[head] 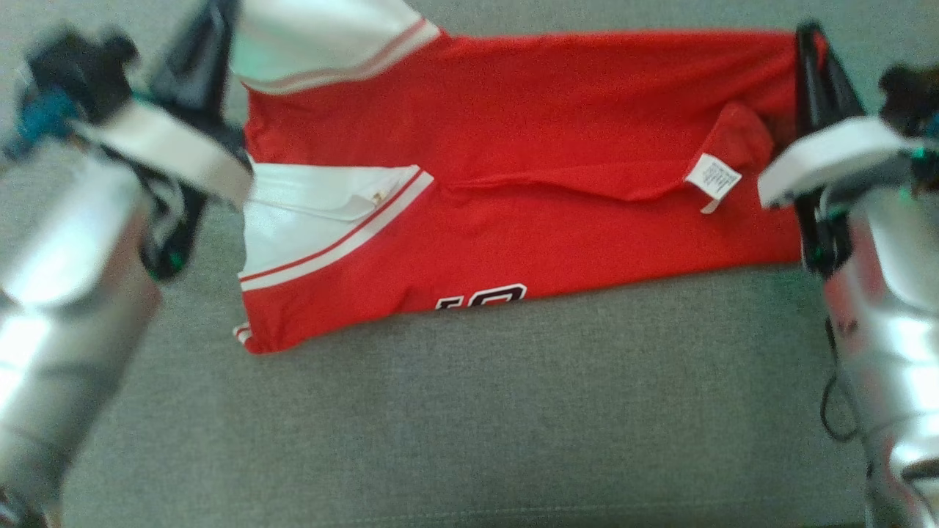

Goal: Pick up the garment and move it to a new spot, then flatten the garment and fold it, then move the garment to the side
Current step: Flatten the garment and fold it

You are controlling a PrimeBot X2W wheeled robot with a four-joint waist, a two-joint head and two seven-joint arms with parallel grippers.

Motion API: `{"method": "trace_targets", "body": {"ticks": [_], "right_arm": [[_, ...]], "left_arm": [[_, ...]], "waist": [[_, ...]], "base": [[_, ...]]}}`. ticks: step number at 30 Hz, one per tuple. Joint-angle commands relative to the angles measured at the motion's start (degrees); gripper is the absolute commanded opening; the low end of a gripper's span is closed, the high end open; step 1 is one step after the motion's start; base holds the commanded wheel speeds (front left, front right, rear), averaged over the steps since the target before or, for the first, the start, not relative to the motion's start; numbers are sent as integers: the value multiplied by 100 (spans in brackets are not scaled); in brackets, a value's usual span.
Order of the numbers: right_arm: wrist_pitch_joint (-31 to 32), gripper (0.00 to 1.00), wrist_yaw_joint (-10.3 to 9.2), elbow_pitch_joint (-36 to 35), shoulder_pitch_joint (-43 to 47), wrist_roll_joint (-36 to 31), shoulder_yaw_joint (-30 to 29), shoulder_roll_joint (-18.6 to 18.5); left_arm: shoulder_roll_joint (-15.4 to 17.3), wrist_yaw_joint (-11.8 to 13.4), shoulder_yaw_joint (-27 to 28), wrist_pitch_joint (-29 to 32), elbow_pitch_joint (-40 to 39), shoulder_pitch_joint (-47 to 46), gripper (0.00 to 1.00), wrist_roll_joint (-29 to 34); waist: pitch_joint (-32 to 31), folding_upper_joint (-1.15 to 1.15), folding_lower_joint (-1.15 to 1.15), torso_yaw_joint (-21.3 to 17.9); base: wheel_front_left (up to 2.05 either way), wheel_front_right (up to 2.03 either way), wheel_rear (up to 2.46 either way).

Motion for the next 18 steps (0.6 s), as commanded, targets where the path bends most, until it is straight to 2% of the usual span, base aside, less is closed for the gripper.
{"method": "trace_targets", "body": {"ticks": [1, 7, 16, 17, 18], "right_arm": [[-61, 0, 37, -227, 222, -40, -5, 37], [-62, 0, 37, -425, 987, -44, -208, 124], [-62, 0, 37, -410, 1885, 76, -413, 376], [-62, 38, 37, -327, 1940, 79, -453, 401], [-62, 100, 37, -284, 1975, 89, -499, 430]], "left_arm": [[127, 10, 397, -33, -245, 127, 0, 128], [-207, 10, 1130, -33, -759, 1500, 0, 686], [-935, 10, 2124, -33, -1091, 3212, 0, 1414], [-1011, 10, 2222, -33, -1079, 3353, 43, 1490], [-1079, 10, 2317, -33, -1059, 3489, 100, 1573]], "waist": [[-237, 0, 1, 102], [-648, 0, 1, 176], [-1171, 0, 1, 228], [-1215, 0, 1, 223], [-1252, 0, 1, 217]], "base": [[0, 0, 0], [0, 0, 0], [0, 0, 0], [0, 0, 0], [0, 0, 0]]}}
